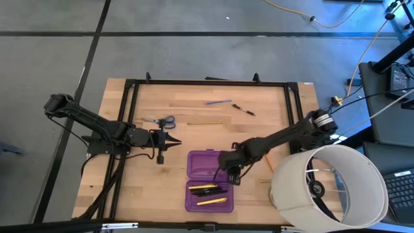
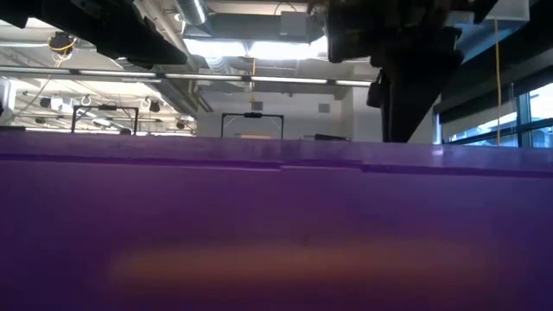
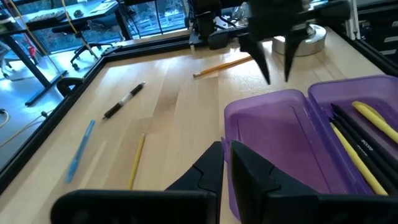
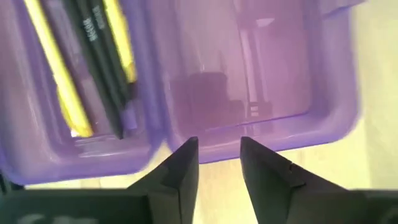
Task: Pick & place school supplies into a supply box
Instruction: Put the orange pencil into the violet supply box
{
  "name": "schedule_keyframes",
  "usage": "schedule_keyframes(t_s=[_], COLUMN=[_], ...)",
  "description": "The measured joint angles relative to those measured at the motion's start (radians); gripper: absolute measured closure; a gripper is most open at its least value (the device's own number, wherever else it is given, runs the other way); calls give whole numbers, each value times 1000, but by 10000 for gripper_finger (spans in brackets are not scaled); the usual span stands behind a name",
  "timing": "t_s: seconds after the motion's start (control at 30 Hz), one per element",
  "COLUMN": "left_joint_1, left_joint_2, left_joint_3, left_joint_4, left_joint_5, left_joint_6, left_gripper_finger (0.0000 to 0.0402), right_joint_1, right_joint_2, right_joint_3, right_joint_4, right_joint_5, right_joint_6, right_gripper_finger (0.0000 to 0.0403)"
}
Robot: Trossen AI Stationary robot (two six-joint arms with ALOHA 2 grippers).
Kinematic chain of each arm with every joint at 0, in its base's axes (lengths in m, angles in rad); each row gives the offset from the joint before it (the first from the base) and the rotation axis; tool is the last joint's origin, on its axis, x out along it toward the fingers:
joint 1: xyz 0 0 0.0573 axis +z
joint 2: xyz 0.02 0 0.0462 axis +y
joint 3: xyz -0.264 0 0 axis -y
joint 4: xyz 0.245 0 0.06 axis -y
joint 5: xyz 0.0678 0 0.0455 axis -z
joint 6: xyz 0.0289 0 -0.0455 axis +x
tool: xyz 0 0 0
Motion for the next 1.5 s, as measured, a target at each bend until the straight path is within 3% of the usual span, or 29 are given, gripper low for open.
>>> schedule_keyframes(t_s=[0.23,0.43,0.57,0.8,1.03,1.37,1.5], left_joint_1=[0,0,0,0,0,0,0], left_joint_2=[0,0,0,0,0,0,0], left_joint_3=[0,0,0,0,0,0,0], left_joint_4=[0,0,3,3,3,3,3], left_joint_5=[0,0,0,0,0,0,0], left_joint_6=[-3,-3,-2,-2,0,0,0], left_gripper_finger=[381,382,382,379,379,382,382], right_joint_1=[-38,-67,-91,-169,-251,-294,-294], right_joint_2=[-208,-396,-462,-470,-472,-472,-472], right_joint_3=[-232,-391,-478,-593,-598,-606,-606], right_joint_4=[82,26,-6,-11,-9,-10,-10], right_joint_5=[46,232,257,256,249,282,280], right_joint_6=[118,357,400,429,399,397,397], right_gripper_finger=[280,280,280,280,278,188,171])
